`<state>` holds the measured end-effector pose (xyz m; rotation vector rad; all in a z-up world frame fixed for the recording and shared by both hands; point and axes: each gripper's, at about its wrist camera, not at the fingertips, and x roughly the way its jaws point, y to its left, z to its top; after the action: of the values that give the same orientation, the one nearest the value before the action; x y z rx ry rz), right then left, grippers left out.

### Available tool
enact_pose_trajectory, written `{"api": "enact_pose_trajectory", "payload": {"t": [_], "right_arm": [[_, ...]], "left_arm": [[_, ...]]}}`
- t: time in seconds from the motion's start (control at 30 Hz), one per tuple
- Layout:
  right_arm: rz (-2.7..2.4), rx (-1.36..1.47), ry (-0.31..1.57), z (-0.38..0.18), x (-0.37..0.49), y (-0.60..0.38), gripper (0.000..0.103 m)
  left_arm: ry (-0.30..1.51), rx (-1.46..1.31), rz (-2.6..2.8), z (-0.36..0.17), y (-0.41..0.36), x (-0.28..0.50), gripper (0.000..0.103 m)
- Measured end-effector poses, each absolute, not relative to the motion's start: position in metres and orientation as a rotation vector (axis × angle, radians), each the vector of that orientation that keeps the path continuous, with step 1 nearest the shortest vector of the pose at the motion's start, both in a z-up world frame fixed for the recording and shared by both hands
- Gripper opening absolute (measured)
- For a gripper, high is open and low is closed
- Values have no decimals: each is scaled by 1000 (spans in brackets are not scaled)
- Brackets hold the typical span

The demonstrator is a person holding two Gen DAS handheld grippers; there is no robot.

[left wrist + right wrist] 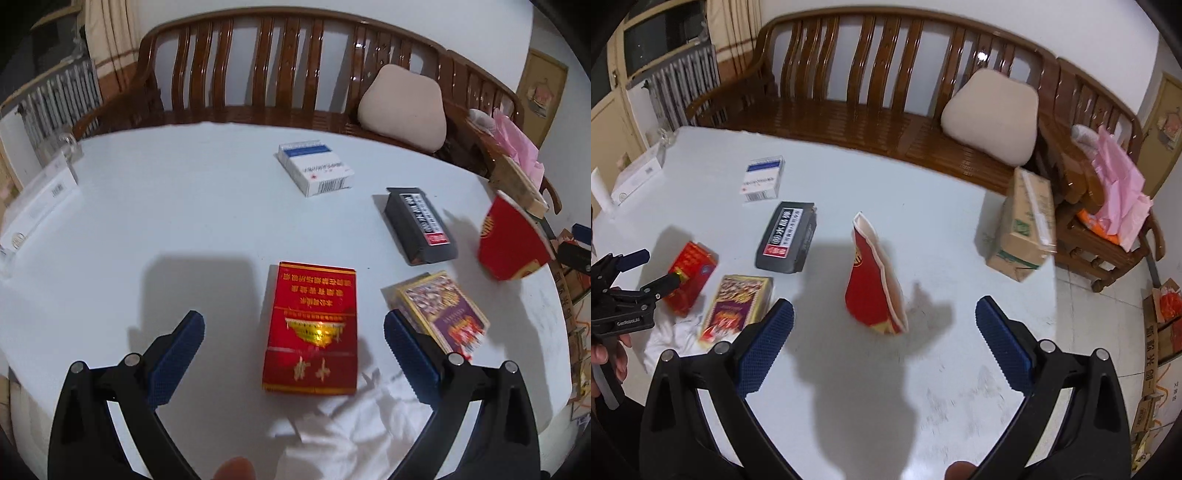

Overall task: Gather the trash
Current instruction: 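Grasp the red cigarette pack with the left tool while the right tool grasps the red paper cup, then lift the red pack and red cup off the table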

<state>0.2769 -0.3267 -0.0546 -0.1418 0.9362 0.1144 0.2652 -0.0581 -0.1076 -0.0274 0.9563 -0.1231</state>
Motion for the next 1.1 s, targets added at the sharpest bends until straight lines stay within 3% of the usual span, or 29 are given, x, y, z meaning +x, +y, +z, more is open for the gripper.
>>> {"api": "enact_pose_trajectory", "payload": {"t": [0.67,0.73,0.8,0.87,0.93,0.97,1.0,1.1], "right_arm": [[129,-162,1043,-106,339,-315,96],[114,-171,1045,-109,340,-315,87],[117,-172,1055,-113,341,-314,57],[121,-175,1069,-117,341,-313,51],[127,-177,1077,-120,340,-312,42],[128,-177,1079,-120,340,-312,27],[131,-175,1083,-121,339,-312,21],[129,-172,1077,-120,338,-312,17]], "left_arm": [[990,75,-119,-142,-66,287,95],[985,70,-126,-142,-67,285,90],[973,73,-135,-139,-69,284,77],[967,78,-141,-136,-71,283,58],[967,81,-146,-134,-74,282,55],[966,80,-147,-134,-74,282,55],[966,74,-149,-134,-74,282,55],[969,59,-168,-133,-74,281,54]]}}
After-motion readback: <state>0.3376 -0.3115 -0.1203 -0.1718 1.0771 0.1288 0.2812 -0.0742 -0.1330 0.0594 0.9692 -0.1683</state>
